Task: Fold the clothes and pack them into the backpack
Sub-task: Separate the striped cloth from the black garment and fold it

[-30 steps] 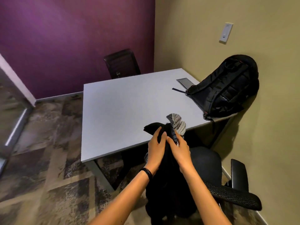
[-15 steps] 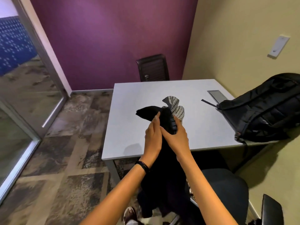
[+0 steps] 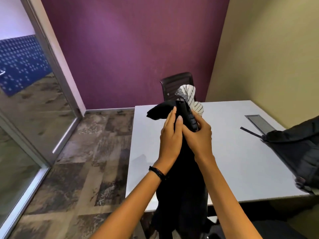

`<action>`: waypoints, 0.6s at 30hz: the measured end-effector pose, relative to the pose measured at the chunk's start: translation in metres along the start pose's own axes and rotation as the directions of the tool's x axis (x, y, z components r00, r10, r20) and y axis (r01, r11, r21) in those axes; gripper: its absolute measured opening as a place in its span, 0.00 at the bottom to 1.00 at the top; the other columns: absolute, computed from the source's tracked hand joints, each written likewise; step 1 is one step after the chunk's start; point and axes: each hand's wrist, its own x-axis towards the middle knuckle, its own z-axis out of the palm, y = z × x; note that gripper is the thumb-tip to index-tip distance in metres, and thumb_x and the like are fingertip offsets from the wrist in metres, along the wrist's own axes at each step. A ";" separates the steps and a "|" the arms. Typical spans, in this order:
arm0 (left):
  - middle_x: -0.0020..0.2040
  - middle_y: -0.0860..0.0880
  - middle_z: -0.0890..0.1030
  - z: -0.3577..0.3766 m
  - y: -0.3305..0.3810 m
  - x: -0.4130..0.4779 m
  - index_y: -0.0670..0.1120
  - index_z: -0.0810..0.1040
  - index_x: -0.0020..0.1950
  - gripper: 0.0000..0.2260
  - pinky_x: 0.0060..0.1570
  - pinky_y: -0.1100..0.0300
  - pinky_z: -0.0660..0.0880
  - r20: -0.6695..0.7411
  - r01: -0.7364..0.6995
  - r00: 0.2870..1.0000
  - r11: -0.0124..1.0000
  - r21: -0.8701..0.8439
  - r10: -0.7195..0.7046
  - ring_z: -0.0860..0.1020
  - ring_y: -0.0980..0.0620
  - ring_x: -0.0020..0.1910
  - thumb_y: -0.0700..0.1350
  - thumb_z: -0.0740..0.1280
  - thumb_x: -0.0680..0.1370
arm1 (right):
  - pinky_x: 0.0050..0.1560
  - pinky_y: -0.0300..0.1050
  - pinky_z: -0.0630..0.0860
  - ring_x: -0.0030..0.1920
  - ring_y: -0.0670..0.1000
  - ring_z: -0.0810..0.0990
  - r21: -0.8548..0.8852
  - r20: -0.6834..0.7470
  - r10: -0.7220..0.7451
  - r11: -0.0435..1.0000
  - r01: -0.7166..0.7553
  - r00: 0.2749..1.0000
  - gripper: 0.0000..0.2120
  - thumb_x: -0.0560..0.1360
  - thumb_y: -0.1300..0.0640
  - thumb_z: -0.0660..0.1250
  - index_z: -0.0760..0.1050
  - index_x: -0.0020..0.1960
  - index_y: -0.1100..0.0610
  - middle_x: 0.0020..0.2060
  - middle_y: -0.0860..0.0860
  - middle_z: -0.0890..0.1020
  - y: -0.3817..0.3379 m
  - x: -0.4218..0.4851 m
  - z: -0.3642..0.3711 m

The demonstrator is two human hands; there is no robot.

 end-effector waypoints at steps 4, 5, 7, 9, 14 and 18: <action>0.74 0.52 0.64 -0.014 0.006 0.050 0.49 0.61 0.75 0.20 0.72 0.61 0.60 -0.018 -0.062 0.998 0.998 -0.014 0.062 0.62 0.58 0.73 0.48 0.55 0.83 | 0.55 0.54 0.78 0.49 0.45 0.82 0.011 -0.015 -0.070 0.997 0.070 0.997 0.21 0.64 0.41 0.68 0.76 0.56 0.38 0.46 0.42 0.83 -0.016 0.042 0.026; 0.74 0.52 0.64 -0.015 0.008 0.061 0.48 0.61 0.75 0.20 0.72 0.59 0.61 -0.016 -0.076 0.997 0.997 -0.017 0.075 0.62 0.58 0.73 0.48 0.55 0.83 | 0.55 0.54 0.78 0.49 0.45 0.82 0.019 -0.024 -0.084 0.996 0.085 0.996 0.20 0.64 0.42 0.68 0.77 0.56 0.39 0.46 0.42 0.84 -0.019 0.052 0.031; 0.74 0.51 0.65 -0.014 0.014 0.085 0.47 0.62 0.75 0.20 0.73 0.57 0.61 -0.008 -0.100 0.995 0.995 -0.028 0.100 0.63 0.56 0.73 0.48 0.55 0.83 | 0.54 0.54 0.79 0.48 0.45 0.82 0.036 -0.048 -0.108 0.993 0.110 0.993 0.19 0.65 0.43 0.69 0.77 0.56 0.40 0.45 0.43 0.84 -0.027 0.073 0.036; 0.74 0.49 0.66 -0.011 0.020 0.110 0.46 0.62 0.75 0.20 0.72 0.55 0.63 0.002 -0.131 0.991 0.991 -0.023 0.131 0.64 0.55 0.72 0.47 0.55 0.83 | 0.54 0.54 0.79 0.48 0.45 0.82 0.044 -0.082 -0.128 0.990 0.132 0.988 0.19 0.65 0.44 0.69 0.78 0.55 0.42 0.45 0.43 0.84 -0.035 0.096 0.039; 0.72 0.47 0.69 -0.001 0.027 0.183 0.44 0.65 0.73 0.22 0.70 0.52 0.65 0.007 -0.214 0.977 0.977 0.011 0.214 0.67 0.53 0.71 0.49 0.56 0.81 | 0.54 0.54 0.78 0.48 0.44 0.82 0.051 -0.153 -0.171 0.982 0.180 0.973 0.21 0.64 0.43 0.69 0.78 0.56 0.45 0.45 0.43 0.84 -0.054 0.159 0.049; 0.70 0.45 0.71 0.008 0.034 0.244 0.42 0.67 0.72 0.22 0.70 0.52 0.66 -0.025 -0.284 0.958 0.958 0.043 0.286 0.69 0.51 0.70 0.49 0.56 0.80 | 0.53 0.55 0.79 0.45 0.43 0.83 0.079 -0.172 -0.238 0.964 0.254 0.956 0.16 0.66 0.48 0.69 0.80 0.54 0.47 0.42 0.43 0.84 -0.067 0.212 0.059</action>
